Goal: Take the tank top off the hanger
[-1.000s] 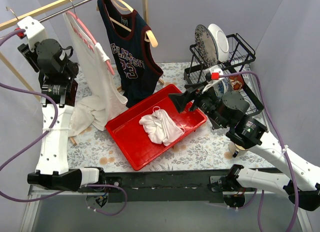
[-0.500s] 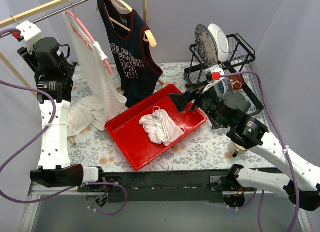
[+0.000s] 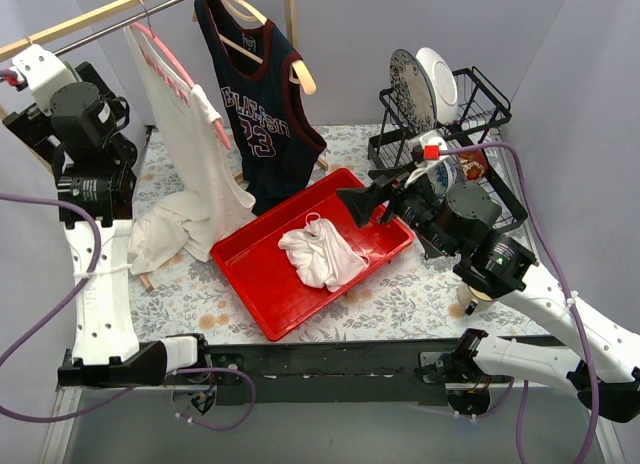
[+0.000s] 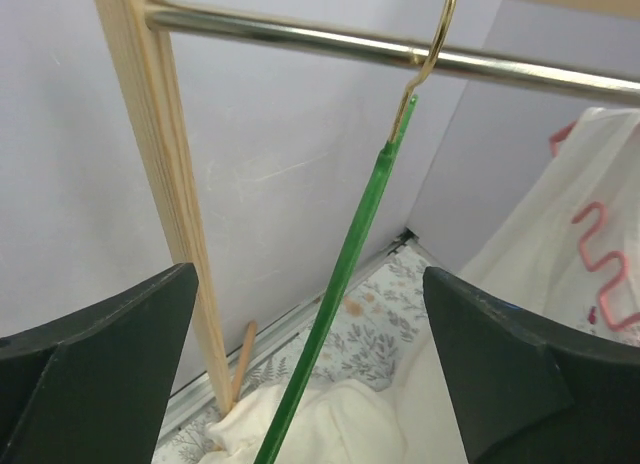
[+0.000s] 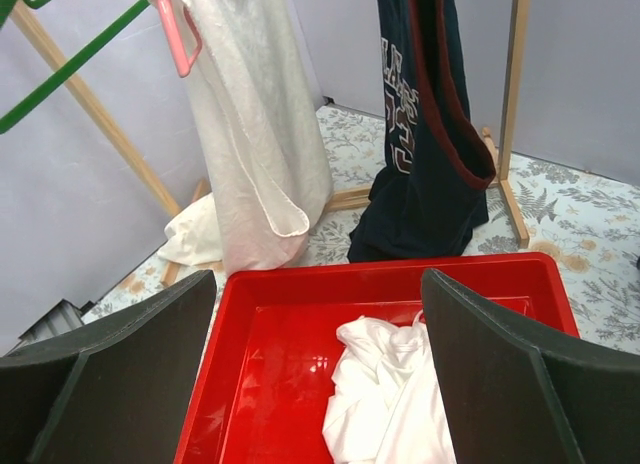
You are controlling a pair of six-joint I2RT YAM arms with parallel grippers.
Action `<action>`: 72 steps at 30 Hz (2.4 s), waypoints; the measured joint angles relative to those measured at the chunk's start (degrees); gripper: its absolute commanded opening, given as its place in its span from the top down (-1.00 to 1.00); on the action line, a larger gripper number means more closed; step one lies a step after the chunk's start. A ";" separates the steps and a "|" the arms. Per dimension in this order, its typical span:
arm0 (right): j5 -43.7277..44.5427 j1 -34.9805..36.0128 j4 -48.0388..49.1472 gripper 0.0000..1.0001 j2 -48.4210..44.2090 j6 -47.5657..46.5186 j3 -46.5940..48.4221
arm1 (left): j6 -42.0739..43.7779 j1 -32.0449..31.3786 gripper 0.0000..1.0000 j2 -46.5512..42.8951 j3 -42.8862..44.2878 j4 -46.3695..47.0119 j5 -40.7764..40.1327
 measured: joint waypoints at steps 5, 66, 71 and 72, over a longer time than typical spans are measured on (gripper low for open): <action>-1.38 0.00 -0.35 -0.81 0.00 0.81 0.00 | -2.84 0.00 -0.96 -3.10 4.35 -3.30 4.96; -6.95 0.37 -4.11 -0.67 -1.27 2.40 -5.73 | -24.35 0.07 0.13 11.54 8.52 2.21 59.54; -7.34 0.37 -4.07 -0.65 -2.25 2.40 -5.77 | -25.81 0.07 0.38 11.54 9.33 2.82 59.98; -7.32 0.37 -3.69 -0.65 -2.78 2.40 -6.05 | -26.14 0.07 0.44 11.58 10.14 2.71 60.08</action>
